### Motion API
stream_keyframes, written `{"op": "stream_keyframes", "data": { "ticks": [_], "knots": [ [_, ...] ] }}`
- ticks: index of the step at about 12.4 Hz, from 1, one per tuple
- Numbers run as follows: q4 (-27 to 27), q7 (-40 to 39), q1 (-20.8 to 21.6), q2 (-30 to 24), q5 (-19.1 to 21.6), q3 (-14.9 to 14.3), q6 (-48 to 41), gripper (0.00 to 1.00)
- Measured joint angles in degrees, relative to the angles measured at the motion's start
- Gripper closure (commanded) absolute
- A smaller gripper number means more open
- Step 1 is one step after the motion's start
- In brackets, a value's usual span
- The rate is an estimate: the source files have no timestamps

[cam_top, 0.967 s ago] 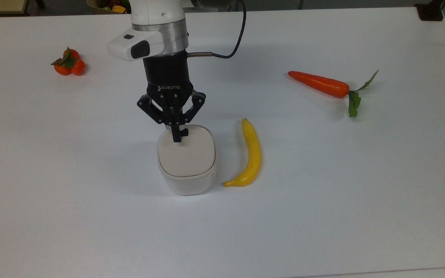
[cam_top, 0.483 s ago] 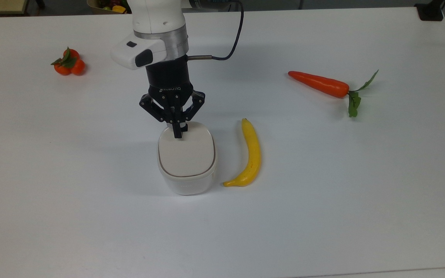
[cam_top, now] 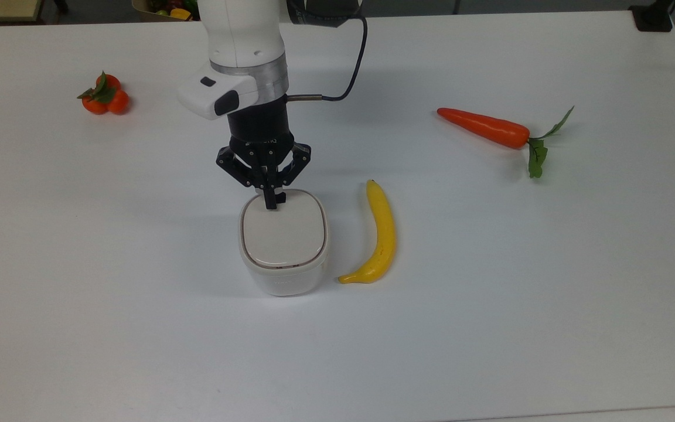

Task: Close garbage bin
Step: 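Push the raised lid down onto the bin rim with the gripper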

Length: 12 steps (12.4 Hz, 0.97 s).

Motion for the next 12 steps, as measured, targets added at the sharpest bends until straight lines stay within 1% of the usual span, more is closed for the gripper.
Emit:
{"op": "stream_keyframes", "data": {
  "ticks": [3,9,12],
  "knots": [
    [-0.47,-0.04,0.08,0.04,-0.43,0.01,0.0,1.0],
    [-0.71,-0.06,0.37,0.05,-3.33,0.09,0.01,1.0],
    [-0.72,-0.06,0.41,0.0,-3.63,0.1,0.0,0.99]
  ]
}}
